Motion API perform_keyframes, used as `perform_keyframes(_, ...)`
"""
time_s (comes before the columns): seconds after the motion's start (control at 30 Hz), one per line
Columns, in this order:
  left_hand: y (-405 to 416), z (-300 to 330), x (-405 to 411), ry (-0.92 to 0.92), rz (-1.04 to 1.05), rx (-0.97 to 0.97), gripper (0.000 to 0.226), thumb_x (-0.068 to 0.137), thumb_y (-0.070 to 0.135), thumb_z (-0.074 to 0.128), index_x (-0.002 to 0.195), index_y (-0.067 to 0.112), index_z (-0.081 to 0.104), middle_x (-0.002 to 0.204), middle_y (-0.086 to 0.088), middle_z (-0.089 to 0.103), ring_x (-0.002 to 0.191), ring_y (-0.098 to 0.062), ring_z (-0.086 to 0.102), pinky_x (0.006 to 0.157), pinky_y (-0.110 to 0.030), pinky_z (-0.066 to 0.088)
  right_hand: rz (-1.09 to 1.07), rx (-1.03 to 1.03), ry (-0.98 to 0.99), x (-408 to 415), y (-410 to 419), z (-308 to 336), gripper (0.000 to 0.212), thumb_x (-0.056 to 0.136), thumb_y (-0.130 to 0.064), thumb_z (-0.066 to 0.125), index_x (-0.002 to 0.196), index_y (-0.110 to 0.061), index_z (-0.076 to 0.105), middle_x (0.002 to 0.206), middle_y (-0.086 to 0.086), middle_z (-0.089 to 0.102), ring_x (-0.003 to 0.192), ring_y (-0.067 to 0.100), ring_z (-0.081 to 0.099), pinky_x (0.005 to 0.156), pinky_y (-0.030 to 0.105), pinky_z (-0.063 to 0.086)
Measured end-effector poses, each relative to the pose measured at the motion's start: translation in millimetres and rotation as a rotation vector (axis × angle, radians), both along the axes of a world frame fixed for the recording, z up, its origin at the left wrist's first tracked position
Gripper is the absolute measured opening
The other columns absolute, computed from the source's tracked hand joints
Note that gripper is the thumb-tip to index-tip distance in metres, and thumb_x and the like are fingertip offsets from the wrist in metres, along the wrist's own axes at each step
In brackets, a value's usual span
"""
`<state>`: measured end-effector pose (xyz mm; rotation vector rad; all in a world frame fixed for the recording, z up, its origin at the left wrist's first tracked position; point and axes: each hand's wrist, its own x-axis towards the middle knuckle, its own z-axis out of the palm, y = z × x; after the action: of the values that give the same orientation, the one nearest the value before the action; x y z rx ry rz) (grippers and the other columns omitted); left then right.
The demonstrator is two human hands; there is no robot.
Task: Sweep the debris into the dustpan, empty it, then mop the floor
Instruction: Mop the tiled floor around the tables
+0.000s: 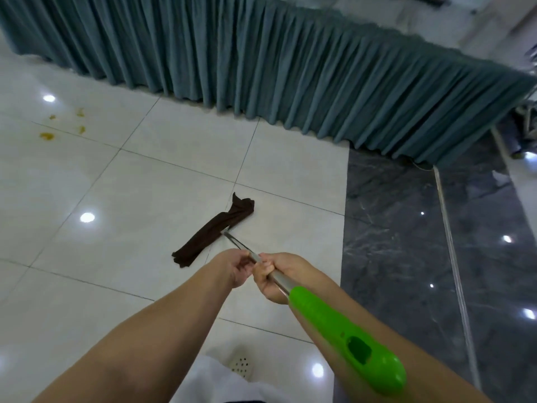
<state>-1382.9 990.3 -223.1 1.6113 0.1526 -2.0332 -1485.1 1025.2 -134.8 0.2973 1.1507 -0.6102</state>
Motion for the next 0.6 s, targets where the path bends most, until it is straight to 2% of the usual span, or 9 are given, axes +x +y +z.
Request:
perform_keyframes(0.1, 3.5, 5.8, -29.6, -0.003, -0.019, -0.001, 0.036, 0.096, -0.004, 0.038, 0.061, -0.002, 0.042, 0.024, -0.010, 0.044, 0.018, -0.015, 0.047, 0.046, -0.008, 0.043, -0.047, 0.001, 0.017, -26.4, 5.8, 7.5, 0.027, 0.100, -0.003, 0.032, 0.078, -0.002, 0.048, 0.038, 0.007, 0.041, 0.023, 0.008, 0.034, 0.024, 0.011, 0.029)
perform_keyframes(0.2, 5.9, 4.3, -46.7, -0.003, -0.036, 0.021, 0.034, 0.096, -0.002, 0.042, 0.061, -0.003, 0.044, 0.027, -0.011, 0.047, 0.041, -0.022, 0.053, 0.071, -0.010, 0.047, -0.009, 0.018, 0.061, -43.8, 9.9, 10.3, 0.030, 0.099, -0.002, 0.032, 0.074, -0.001, 0.049, 0.038, 0.006, 0.040, 0.022, 0.007, 0.032, 0.024, 0.010, 0.028)
perform_keyframes(0.27, 7.5, 0.6, -52.7, -0.014, -0.064, 0.025, 0.034, 0.095, -0.003, 0.041, 0.062, -0.004, 0.046, 0.037, -0.014, 0.051, 0.051, -0.018, 0.048, 0.086, -0.015, 0.043, 0.056, 0.034, 0.076, -50.7, 12.5, 11.9, 0.031, 0.099, -0.004, 0.036, 0.072, -0.002, 0.050, 0.038, 0.005, 0.039, 0.021, 0.006, 0.031, 0.024, 0.010, 0.028)
perform_keyframes(0.33, 8.3, -4.2, -54.6, -0.012, -0.073, 0.033, 0.034, 0.095, -0.005, 0.040, 0.062, -0.005, 0.047, 0.051, -0.015, 0.052, 0.058, -0.019, 0.051, 0.095, -0.017, 0.039, 0.119, 0.052, 0.083, -53.1, 12.4, 13.0, 0.034, 0.099, -0.006, 0.037, 0.068, -0.004, 0.048, 0.039, 0.003, 0.036, 0.022, 0.005, 0.030, 0.024, 0.010, 0.027)
perform_keyframes(0.4, 5.8, -6.0, -52.9, 0.008, -0.080, 0.036, 0.032, 0.095, -0.005, 0.039, 0.063, -0.005, 0.048, 0.043, -0.014, 0.054, 0.058, -0.019, 0.051, 0.093, -0.015, 0.039, 0.167, 0.055, 0.084, -51.6, 8.2, 13.9, 0.036, 0.100, -0.006, 0.035, 0.066, -0.006, 0.047, 0.037, 0.001, 0.033, 0.022, 0.005, 0.029, 0.024, 0.010, 0.026)
perform_keyframes(0.5, -4.2, -5.1, -44.3, 0.002, -0.094, 0.046, 0.030, 0.093, -0.005, 0.042, 0.064, -0.003, 0.048, 0.031, -0.010, 0.051, 0.040, -0.018, 0.052, 0.069, -0.012, 0.042, 0.216, 0.055, 0.071, -43.2, -4.8, 15.6, 0.037, 0.100, -0.005, 0.033, 0.065, -0.006, 0.046, 0.034, 0.002, 0.033, 0.020, 0.005, 0.029, 0.023, 0.011, 0.026)
perform_keyframes(0.57, -13.0, -4.0, -36.6, -0.015, -0.091, 0.039, 0.030, 0.093, -0.005, 0.043, 0.063, -0.002, 0.048, 0.030, -0.009, 0.051, 0.030, -0.018, 0.053, 0.069, -0.011, 0.041, 0.237, 0.049, 0.056, -36.5, -15.6, 15.4, 0.037, 0.099, -0.004, 0.033, 0.065, -0.005, 0.045, 0.033, 0.002, 0.033, 0.019, 0.006, 0.029, 0.022, 0.011, 0.027)
perform_keyframes(0.6, -17.9, -4.3, -32.3, -0.020, -0.079, 0.033, 0.031, 0.094, -0.004, 0.043, 0.063, -0.002, 0.049, 0.031, -0.009, 0.051, 0.034, -0.019, 0.054, 0.074, -0.012, 0.042, 0.244, 0.045, 0.045, -32.8, -21.5, 14.8, 0.037, 0.099, -0.003, 0.032, 0.065, -0.005, 0.045, 0.033, 0.003, 0.034, 0.019, 0.006, 0.029, 0.022, 0.011, 0.027)
